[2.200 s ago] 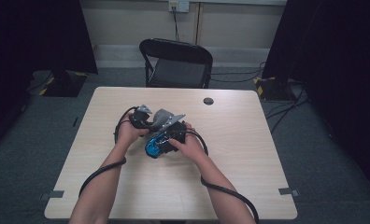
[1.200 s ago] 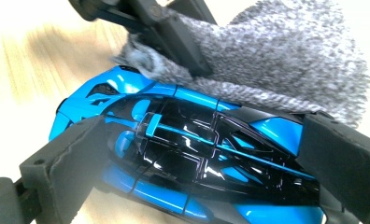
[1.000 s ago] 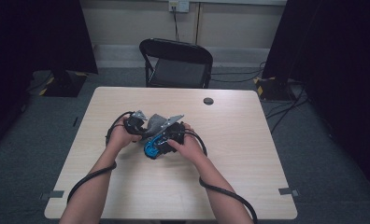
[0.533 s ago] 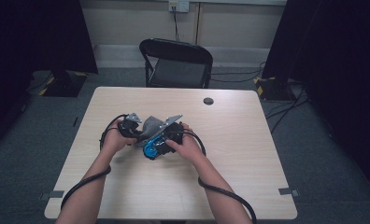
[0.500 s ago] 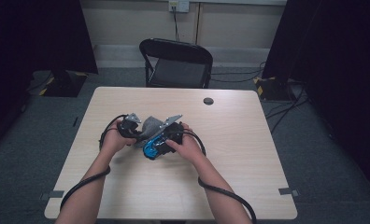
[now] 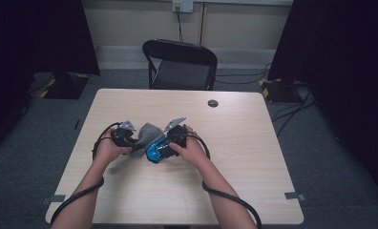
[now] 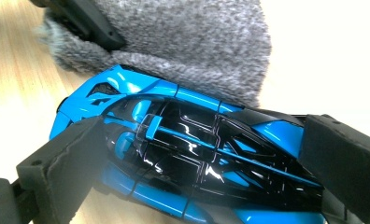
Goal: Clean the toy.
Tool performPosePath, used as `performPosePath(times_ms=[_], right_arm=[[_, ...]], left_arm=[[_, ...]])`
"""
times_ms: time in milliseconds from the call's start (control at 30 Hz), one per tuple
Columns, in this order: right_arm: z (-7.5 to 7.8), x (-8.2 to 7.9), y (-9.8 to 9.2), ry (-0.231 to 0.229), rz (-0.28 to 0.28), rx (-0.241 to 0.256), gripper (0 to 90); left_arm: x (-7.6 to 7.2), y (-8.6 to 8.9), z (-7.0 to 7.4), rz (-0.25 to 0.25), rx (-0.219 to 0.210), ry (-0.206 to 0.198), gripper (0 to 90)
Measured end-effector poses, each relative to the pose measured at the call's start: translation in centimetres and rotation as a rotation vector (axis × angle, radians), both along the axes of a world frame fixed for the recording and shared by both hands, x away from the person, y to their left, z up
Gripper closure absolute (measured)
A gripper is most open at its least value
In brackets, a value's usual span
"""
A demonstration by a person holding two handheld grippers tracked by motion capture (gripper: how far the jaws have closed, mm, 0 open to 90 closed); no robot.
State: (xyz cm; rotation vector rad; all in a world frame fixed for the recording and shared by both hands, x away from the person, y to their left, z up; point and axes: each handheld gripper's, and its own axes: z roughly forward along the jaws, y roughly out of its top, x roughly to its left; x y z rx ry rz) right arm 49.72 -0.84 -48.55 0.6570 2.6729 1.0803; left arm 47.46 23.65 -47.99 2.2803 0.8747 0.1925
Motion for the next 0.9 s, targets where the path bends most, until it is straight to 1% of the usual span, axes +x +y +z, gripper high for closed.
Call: performPosePath(times_ms=[100, 267, 300, 367, 433, 533, 633, 900], right_arm=[[0.0, 0.0, 0.0, 0.000, -0.002, -0.001, 1.0], [0.1, 0.0, 0.1, 0.000, -0.002, -0.007, 1.0], [0.1, 0.0, 0.1, 0.000, -0.002, -0.008, 0.9], [0.1, 0.0, 0.2, 0.001, -0.001, -0.012, 0.9], [0.1, 0.0, 0.2, 0.003, 0.000, -0.020, 0.9], [0.2, 0.0, 0.2, 0.004, 0.000, -0.022, 0.9], [0.2, 0.0, 0.3, 0.004, -0.002, -0.022, 0.9], [0.2, 0.0, 0.3, 0.005, -0.004, -0.029, 0.9]], left_arm=[[-0.6, 0.4, 0.0, -0.003, -0.002, 0.007, 72.7], [-1.8, 1.2, 0.0, 0.005, -0.024, 0.019, 72.7], [-2.0, 1.3, -0.1, 0.013, -0.031, 0.021, 72.7], [-2.8, 1.5, -0.3, 0.016, -0.051, 0.016, 72.6], [-3.5, 1.7, -0.3, 0.021, -0.061, 0.018, 72.6], [-4.4, 1.8, -0.3, 0.022, -0.063, 0.020, 72.6], [-5.0, 2.0, -0.3, 0.019, -0.067, 0.027, 72.6], [-6.4, 2.2, -0.4, 0.025, -0.102, 0.042, 72.6]])
